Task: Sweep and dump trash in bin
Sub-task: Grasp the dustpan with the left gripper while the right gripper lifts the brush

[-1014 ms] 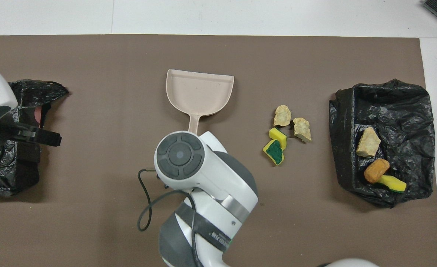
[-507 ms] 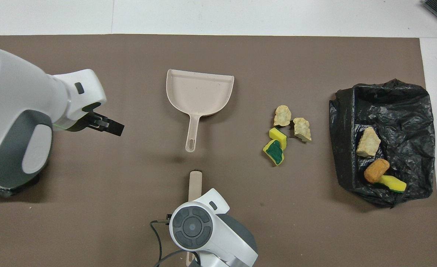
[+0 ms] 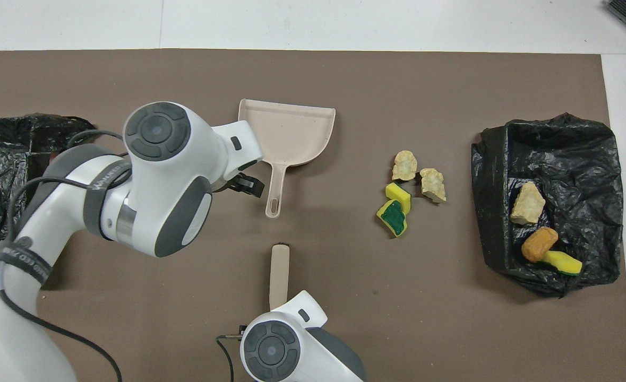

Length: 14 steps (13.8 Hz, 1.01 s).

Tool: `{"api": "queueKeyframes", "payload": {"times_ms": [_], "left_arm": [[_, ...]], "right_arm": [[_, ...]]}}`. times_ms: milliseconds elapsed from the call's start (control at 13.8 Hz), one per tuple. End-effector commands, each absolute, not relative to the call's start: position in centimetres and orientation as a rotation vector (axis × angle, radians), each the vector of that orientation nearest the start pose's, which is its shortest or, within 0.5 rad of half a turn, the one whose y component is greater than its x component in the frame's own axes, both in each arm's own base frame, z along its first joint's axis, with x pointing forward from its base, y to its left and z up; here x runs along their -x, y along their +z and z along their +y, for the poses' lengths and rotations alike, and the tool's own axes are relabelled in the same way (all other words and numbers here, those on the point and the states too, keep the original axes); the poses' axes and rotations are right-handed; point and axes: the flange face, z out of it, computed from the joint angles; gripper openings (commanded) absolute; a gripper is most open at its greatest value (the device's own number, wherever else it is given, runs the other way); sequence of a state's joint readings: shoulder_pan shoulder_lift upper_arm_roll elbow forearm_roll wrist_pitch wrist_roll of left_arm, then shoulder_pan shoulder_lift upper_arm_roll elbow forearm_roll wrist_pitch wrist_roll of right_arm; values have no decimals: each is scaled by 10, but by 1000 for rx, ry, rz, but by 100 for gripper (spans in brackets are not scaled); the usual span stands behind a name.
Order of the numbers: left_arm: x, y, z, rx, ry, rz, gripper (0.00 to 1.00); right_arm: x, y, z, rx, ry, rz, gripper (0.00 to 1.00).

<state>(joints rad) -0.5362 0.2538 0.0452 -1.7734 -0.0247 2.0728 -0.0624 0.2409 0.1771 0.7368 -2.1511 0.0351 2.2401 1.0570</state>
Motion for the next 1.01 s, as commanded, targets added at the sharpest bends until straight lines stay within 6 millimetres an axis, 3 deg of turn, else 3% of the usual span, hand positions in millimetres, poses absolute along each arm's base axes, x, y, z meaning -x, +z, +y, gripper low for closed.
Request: {"api": "queueKeyframes", "payload": {"times_ms": [0,72,145,217,290,362,434,507,579,724,796,869,941], "left_arm": [[-553,400,-333,3110,-101,581,100],[-555,391,-336,3115,-103,555,100],[-557,387,-339,3120,-119,550,100],[-557,370,-344,3117,-105,533,100],[-547,355,-368,3122,-102,513,100],[-546,350,-377,3121,-90,510,100],[-555,363,-379,3127,-120,506,100],[-557,363,-378,3121,-109,502,98],[-557,366,-380,3117,-106,510,87],[-559,369,-376,3113,-111,508,74],[-559,368,-374,3114,-106,501,59],[-557,363,-375,3112,-91,502,51],[-555,361,-374,3111,-79,500,51]], "right_arm": [[-297,334,449,3086,220,198,100],[-297,332,449,3083,220,199,100],[-297,333,449,3083,219,198,92],[-297,332,449,3084,222,199,72],[-297,332,449,3084,223,173,51],[-299,331,448,3082,227,145,35],[-303,331,448,3079,228,78,17],[-306,329,446,3080,247,8,7],[-308,327,443,3088,263,1,0],[-311,333,444,3099,280,1,0],[-313,338,445,3107,291,3,0],[-314,341,443,3123,312,4,0],[-317,348,439,3139,317,-8,0]]}}
